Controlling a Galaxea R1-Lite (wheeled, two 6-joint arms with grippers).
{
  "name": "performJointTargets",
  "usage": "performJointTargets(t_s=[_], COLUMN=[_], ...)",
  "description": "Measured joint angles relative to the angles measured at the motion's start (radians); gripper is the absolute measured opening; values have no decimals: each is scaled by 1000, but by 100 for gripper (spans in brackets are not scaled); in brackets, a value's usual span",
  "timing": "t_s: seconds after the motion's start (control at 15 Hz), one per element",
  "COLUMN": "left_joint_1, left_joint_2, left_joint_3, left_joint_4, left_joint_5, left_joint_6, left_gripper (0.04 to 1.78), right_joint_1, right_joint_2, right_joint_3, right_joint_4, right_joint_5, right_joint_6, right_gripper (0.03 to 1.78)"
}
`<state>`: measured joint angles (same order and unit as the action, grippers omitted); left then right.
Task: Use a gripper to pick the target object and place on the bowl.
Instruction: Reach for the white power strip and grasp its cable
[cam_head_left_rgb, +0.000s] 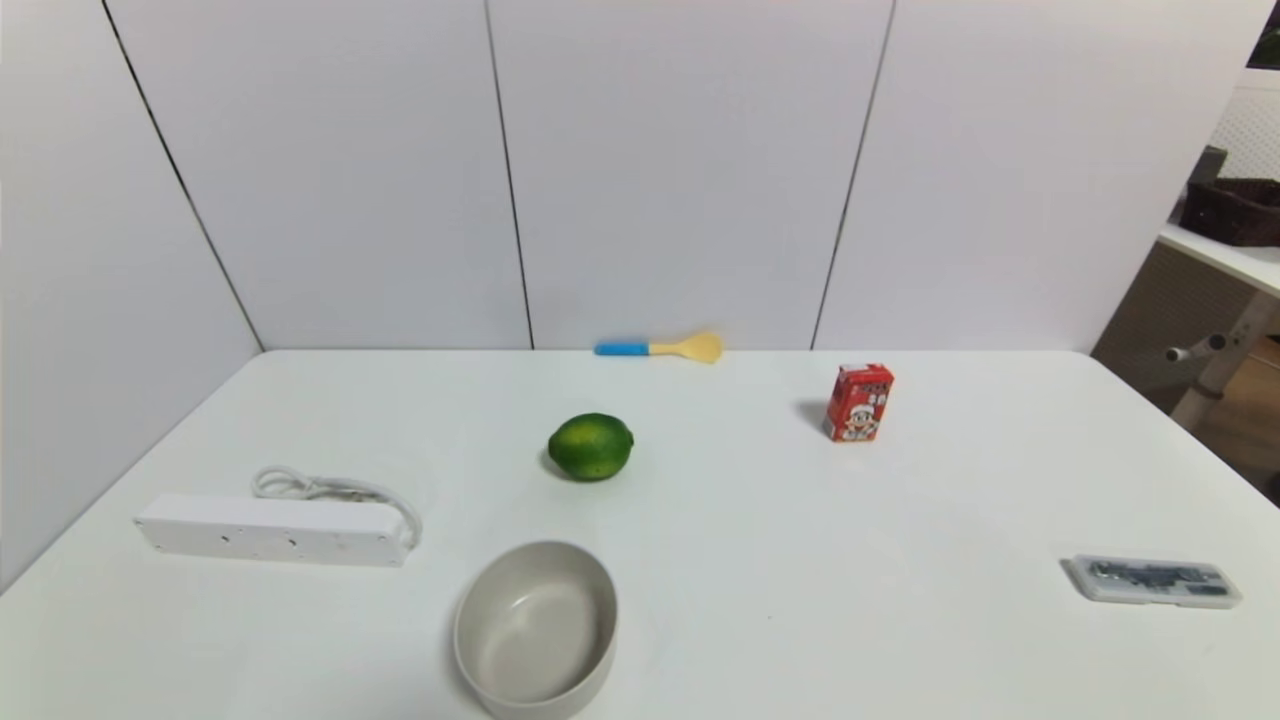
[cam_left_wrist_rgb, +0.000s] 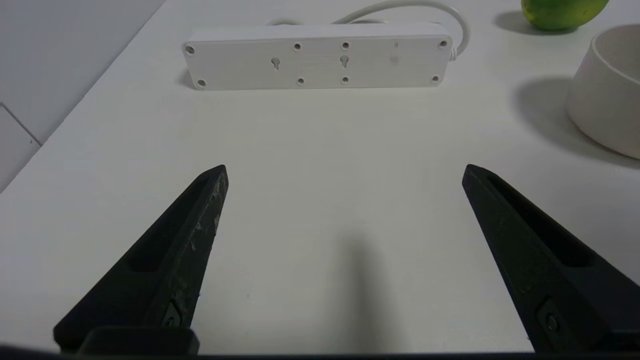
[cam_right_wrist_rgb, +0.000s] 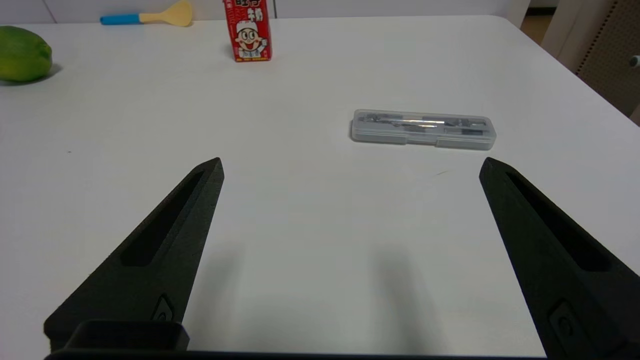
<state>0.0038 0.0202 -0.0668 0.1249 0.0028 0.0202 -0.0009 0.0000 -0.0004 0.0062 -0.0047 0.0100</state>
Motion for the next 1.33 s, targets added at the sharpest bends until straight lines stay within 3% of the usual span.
performJointTargets(t_s=[0.27,0.67,1.07,1.2,1.33], left_joint_1=[-1,-1,11,14,15], left_joint_2=[144,590,1010,1138,1250], left_joint_3=[-240,-675,-1153,-1236,-1273], left_joint_4=[180,316,624,673,680], left_joint_5=[1,1,-1,-17,-92], left_joint_6=[15,81,306,414,512], left_gripper=[169,169,169,169,169], right_joint_1=[0,0,0,0,0], right_joint_2=[0,0,0,0,0], right_joint_3=[0,0,0,0,0], right_joint_4=[0,0,0,0,0], right_joint_5=[0,0,0,0,0], right_joint_6=[0,-1,0,0,0], right_gripper=[177,177,177,177,177])
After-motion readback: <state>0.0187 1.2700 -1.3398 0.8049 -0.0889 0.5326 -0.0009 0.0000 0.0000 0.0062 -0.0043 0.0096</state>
